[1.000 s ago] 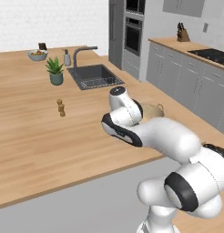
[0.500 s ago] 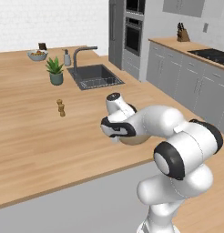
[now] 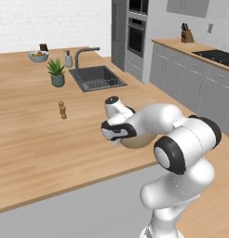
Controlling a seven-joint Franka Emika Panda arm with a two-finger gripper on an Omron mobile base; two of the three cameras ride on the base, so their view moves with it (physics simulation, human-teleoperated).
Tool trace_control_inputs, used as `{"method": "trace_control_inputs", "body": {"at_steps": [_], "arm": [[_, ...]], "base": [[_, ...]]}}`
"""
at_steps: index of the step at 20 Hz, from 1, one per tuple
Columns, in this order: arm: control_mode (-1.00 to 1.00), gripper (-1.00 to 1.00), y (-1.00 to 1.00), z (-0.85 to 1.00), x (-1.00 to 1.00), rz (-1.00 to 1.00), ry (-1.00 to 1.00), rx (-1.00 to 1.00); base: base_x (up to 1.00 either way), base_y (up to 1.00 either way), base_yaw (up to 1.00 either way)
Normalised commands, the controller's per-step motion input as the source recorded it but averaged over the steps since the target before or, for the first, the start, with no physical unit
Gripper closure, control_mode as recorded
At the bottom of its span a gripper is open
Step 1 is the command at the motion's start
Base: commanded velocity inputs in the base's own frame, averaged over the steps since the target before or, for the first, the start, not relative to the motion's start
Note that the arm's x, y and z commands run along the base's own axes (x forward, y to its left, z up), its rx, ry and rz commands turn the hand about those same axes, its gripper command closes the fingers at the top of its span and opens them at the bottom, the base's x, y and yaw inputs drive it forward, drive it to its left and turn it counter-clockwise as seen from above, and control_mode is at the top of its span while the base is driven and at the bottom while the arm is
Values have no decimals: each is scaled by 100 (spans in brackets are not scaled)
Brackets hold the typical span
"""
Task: Open the cabinet, pick up the bread from the cabinet and place it in the basket. Then move the basket to the dining counter.
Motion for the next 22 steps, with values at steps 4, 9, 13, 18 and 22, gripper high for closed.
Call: {"method": "trace_control_inputs", "body": {"at_steps": [4, 9, 13, 18, 22], "arm": [[-100, -100, 0, -2, 0, 0, 0, 0], [-100, -100, -3, 3, 0, -1, 1, -7], [-100, -100, 0, 68, -8, -6, 0, -19], [-100, -100, 0, 100, -39, -8, 0, -11], [-100, -100, -2, 100, -58, -21, 0, 2]], "base": [[0, 0, 0], [0, 0, 0], [0, 0, 0], [0, 0, 0], [0, 0, 0]]}}
